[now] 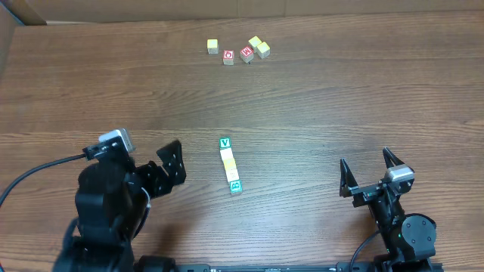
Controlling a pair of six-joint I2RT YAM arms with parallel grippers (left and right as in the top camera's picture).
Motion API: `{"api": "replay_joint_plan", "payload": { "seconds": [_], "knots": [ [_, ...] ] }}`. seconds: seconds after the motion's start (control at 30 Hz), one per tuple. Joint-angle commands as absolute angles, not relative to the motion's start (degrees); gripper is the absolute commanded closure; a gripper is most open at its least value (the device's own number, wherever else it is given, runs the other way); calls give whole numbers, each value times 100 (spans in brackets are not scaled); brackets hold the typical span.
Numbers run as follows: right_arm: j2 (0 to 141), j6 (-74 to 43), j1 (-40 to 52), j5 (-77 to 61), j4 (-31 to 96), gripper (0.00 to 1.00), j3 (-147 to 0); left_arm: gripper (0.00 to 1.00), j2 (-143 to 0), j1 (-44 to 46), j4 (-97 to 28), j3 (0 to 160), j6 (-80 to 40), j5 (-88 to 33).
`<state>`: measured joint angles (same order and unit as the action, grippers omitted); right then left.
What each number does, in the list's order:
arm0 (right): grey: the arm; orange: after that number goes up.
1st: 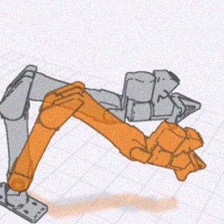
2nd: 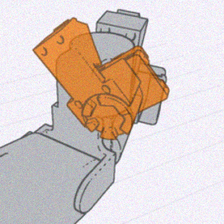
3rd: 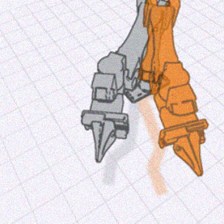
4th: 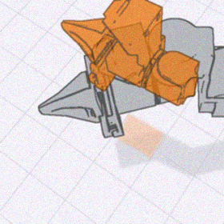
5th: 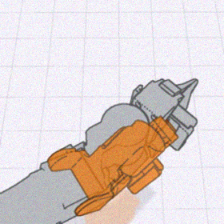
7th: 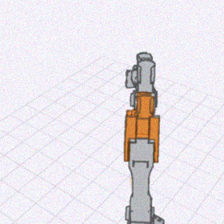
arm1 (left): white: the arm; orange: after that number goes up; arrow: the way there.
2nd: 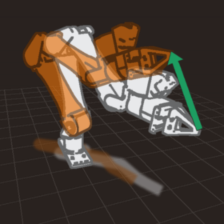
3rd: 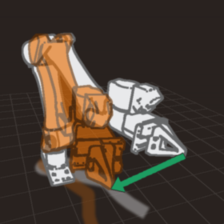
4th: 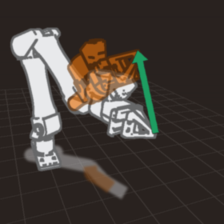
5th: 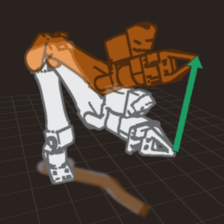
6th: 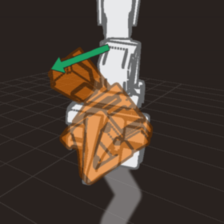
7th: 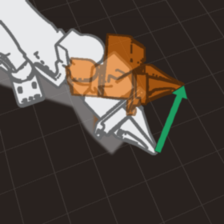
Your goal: Flip 5 blocks
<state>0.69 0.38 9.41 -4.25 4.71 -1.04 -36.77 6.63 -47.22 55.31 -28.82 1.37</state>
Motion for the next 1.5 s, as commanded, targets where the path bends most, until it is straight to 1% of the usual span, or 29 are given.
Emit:
{"api": "replay_joint_plan", "payload": {
  "seconds": [0.0,0.13,0.23,0.37,0.53,0.77,1.2,1.3,1.47],
  "knots": [
    [19,23,963,-416,445,0,-45,0,-3127,635,-3629,4860,-2921,150],
    [19,23,963,-416,443,0,-45,1,-2418,460,-1529,3948,-2921,-16],
    [19,23,963,-416,443,0,-45,0,-1918,344,-311,3352,-2919,-69],
    [19,23,963,-416,443,0,-45,0,-1297,285,690,2665,-2917,5],
    [19,23,963,-416,443,0,-45,0,-615,285,1278,1848,-2917,108],
    [19,23,963,-416,443,0,-45,0,-12,285,1428,1055,-2919,152],
    [19,23,963,-416,445,0,-45,0,-19,285,1498,73,-2919,150],
    [19,23,963,-416,443,0,-45,0,-19,285,1094,25,-2906,156],
    [19,23,963,-416,443,0,-45,0,-19,285,-1,25,-2630,255]
  ]
}}
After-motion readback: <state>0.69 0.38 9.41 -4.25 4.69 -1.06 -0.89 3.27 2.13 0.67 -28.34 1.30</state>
